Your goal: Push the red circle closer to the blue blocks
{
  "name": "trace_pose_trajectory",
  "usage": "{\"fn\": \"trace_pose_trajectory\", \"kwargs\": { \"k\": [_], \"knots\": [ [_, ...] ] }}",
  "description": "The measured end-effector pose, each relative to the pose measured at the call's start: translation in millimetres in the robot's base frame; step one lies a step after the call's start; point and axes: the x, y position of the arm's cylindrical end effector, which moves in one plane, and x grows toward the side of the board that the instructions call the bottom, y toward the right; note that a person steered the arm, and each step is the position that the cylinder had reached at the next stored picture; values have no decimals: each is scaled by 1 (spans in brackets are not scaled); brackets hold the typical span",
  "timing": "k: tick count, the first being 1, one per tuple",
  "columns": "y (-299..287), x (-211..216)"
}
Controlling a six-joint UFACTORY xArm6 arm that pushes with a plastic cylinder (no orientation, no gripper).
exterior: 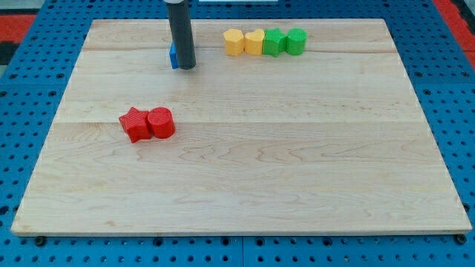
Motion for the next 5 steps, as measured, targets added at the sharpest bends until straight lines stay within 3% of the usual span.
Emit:
{"fn": "trace_pose_trajectory", "kwargs": {
  "k": [2,4,5],
  "knots": [
    [-34,90],
    [44,139],
    [34,210]
  ]
}}
